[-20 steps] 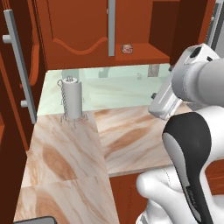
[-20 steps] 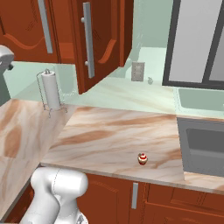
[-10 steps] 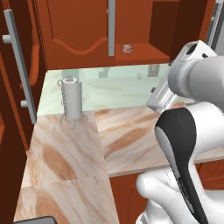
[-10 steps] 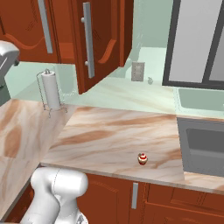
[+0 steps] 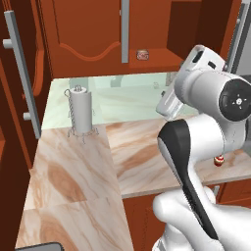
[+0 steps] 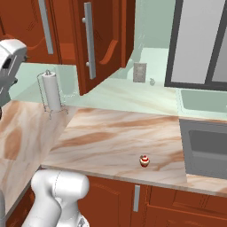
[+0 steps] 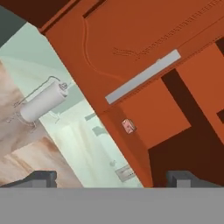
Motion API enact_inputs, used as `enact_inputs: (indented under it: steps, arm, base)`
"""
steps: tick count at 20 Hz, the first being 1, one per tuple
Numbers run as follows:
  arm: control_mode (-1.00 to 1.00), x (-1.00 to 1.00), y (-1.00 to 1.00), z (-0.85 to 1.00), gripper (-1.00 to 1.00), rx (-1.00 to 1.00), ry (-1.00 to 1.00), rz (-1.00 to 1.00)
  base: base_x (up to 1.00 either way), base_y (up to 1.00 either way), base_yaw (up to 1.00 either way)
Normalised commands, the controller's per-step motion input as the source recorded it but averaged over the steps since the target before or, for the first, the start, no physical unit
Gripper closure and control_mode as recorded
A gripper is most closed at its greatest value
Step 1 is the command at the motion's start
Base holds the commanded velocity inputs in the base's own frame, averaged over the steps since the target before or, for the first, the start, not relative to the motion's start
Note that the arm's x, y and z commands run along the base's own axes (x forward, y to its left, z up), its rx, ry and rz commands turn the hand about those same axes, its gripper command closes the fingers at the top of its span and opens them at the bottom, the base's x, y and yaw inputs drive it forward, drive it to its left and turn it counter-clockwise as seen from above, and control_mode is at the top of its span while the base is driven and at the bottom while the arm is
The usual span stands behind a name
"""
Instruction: Open the cabinet. Pick the bar soap and place it next to the sink. Then close the cabinet.
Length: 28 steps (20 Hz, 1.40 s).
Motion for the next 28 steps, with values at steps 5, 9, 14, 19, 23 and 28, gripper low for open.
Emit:
enact_inputs:
  steps: [5, 9, 14, 19, 23, 28]
  arm:
    - [-1.00, 0.25, -0.02, -0.06, -1.00, -0.13, 0.00, -0.04]
    - [-1.00, 0.00, -0.31, 0.00, -1.00, -0.09, 0.03, -0.15]
    - [-1.00, -0.01, -0.28, 0.00, -1.00, -0.05, 0.05, -0.21]
    - [-1.00, 0.00, -0.23, 0.00, -1.00, -0.02, 0.02, -0.26]
    - [-1.00, 0.00, -0.08, 0.00, -1.00, -0.03, 0.00, -0.27]
    - [-1.00, 0.00, 0.00, 0.00, -1.00, -0.05, 0.00, -0.24]
  base:
    - [0.00, 0.00, 0.00]
    - [0.00, 0.00, 0.00]
    - [0.00, 0.00, 0.00]
    - [0.00, 0.00, 0.00]
    - [0.00, 0.00, 0.00]
    - [0.00, 0.00, 0.00]
